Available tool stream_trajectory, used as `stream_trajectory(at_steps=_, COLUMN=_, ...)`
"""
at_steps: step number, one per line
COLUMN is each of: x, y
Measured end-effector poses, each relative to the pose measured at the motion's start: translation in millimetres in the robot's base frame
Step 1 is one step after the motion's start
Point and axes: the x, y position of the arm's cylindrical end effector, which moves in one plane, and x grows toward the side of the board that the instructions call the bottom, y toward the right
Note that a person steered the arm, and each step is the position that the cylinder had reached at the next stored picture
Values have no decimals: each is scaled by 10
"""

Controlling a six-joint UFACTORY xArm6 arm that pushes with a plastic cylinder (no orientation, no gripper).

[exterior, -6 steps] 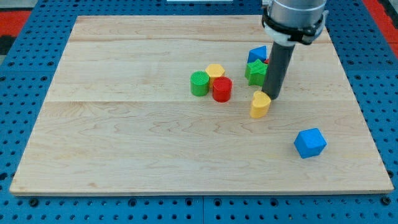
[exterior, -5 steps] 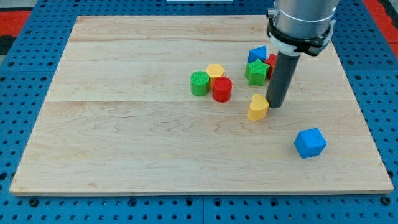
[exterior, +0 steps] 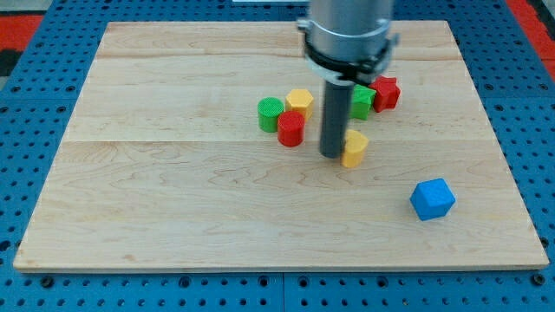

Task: Push the yellow heart closer to the blue cube

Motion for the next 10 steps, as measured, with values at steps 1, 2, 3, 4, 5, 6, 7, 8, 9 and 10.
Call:
stream_trajectory(at_steps=1, x=-31, y=332)
stream_trajectory(at_steps=2, x=-93, y=330)
stream_trajectory(at_steps=3, x=-138, y=330)
stream_trajectory(at_steps=4, x=-209, y=376)
stream_trajectory(at_steps=5, x=-238, y=607)
stream_trajectory(at_steps=6, x=-344, y=627)
stream_trajectory(at_steps=7, x=-507, y=652)
stream_trajectory(at_steps=8, x=-436, y=925)
stream_trajectory(at_steps=9, x=-342, y=1010)
stream_trajectory(at_steps=10, x=-131, y=994)
